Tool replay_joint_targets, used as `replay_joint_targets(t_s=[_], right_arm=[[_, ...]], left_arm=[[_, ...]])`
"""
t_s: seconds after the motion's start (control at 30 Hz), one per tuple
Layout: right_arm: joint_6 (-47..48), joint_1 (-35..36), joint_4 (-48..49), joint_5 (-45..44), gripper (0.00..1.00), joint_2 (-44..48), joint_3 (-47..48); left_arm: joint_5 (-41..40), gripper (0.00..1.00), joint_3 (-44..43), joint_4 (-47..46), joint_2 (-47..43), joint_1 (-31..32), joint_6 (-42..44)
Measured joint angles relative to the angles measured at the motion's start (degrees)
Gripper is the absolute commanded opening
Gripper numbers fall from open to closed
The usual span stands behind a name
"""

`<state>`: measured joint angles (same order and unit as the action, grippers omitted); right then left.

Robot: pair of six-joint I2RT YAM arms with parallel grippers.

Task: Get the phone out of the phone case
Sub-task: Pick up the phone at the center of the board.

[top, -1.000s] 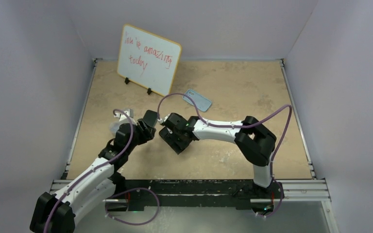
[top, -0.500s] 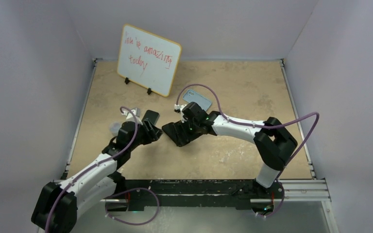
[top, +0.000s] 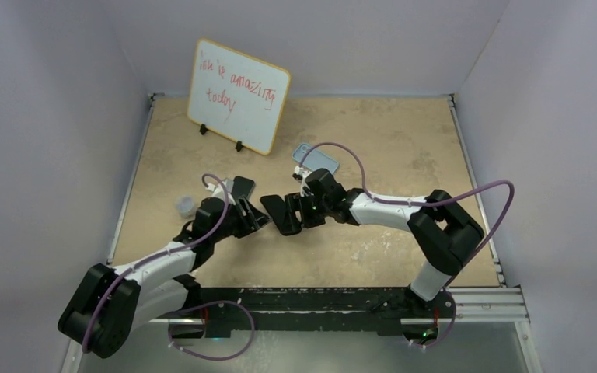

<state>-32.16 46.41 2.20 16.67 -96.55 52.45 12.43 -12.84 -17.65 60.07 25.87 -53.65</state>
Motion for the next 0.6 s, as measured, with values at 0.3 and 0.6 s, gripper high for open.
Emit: replay_joint_targets(t_s=[0.3, 0.6], right_arm=[[-6.0, -1.5, 7.0, 2.8, 0.00, 1.3, -3.8], [-8.2, -1.8, 10.3, 3.9, 0.00, 1.3, -5.4]], left_arm=[[2.8, 0.53, 0.3, -6.4, 3.7, 0.0, -2.5], [4.0, 0.49, 0.3, -10.4, 7.5, 0.0, -3.9]])
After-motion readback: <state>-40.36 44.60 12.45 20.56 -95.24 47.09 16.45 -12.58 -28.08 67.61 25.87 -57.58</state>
